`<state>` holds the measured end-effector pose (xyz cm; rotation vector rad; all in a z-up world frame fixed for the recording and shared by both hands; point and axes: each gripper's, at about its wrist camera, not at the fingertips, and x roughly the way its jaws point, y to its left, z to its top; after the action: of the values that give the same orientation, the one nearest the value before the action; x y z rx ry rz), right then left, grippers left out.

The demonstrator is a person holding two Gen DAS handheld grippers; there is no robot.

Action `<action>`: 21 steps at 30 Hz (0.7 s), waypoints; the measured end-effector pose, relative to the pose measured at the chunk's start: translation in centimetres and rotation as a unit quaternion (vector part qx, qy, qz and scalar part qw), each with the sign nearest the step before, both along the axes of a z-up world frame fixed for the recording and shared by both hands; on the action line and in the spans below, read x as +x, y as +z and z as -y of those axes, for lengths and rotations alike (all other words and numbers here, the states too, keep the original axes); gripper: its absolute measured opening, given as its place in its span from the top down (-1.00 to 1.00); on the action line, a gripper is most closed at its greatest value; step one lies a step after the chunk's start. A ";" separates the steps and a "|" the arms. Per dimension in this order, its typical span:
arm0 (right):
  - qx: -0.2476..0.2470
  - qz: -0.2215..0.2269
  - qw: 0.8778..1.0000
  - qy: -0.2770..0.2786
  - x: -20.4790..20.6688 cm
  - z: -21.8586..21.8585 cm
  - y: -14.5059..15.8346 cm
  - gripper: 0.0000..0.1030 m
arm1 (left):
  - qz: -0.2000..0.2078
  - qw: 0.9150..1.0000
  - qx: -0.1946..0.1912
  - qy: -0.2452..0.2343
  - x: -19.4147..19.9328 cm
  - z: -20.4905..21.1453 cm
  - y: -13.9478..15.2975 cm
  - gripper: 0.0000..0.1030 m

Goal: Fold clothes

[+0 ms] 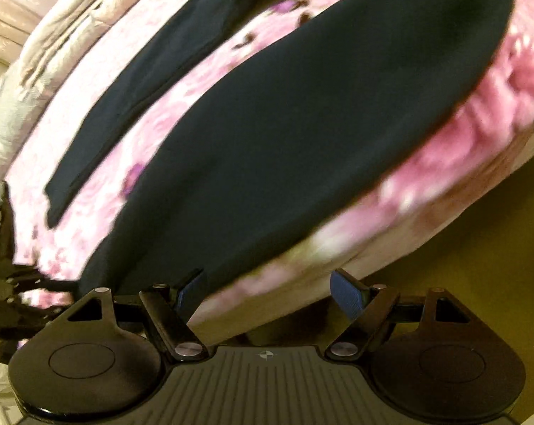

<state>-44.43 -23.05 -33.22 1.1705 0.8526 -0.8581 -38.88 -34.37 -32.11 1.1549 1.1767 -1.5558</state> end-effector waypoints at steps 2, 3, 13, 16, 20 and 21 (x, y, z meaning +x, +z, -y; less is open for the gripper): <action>-0.002 0.014 1.000 -0.002 1.8 -2.2 -0.1 -0.55 | -0.024 1.000 -0.005 -0.012 1.0 -0.2 0.4 0.27; -0.003 0.021 1.000 -0.009 2.9 -3.3 -0.3 -0.55 | -0.038 0.999 -0.008 -0.018 1.6 -0.3 0.5 0.27; 0.026 0.082 0.986 -0.140 13.0 -12.2 -3.3 -0.54 | -0.107 0.991 -0.032 -0.066 6.8 -1.3 1.1 0.30; 0.024 0.087 0.984 -0.151 14.7 -12.8 -3.7 -0.54 | -0.114 0.990 -0.035 -0.069 7.2 -0.5 0.5 0.30; 0.031 0.102 0.976 -0.190 15.0 -13.1 -4.7 -0.39 | -0.135 0.986 -0.023 -0.094 6.5 0.2 -0.2 0.30; 0.036 0.110 0.973 -0.201 14.5 -13.1 -4.7 -0.14 | -0.128 0.986 -0.022 -0.103 6.0 0.3 -0.4 0.30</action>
<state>-29.95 -9.92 -37.94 1.5010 0.4743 -1.0060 -32.87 -34.63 -32.55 1.0987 1.2097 -1.9247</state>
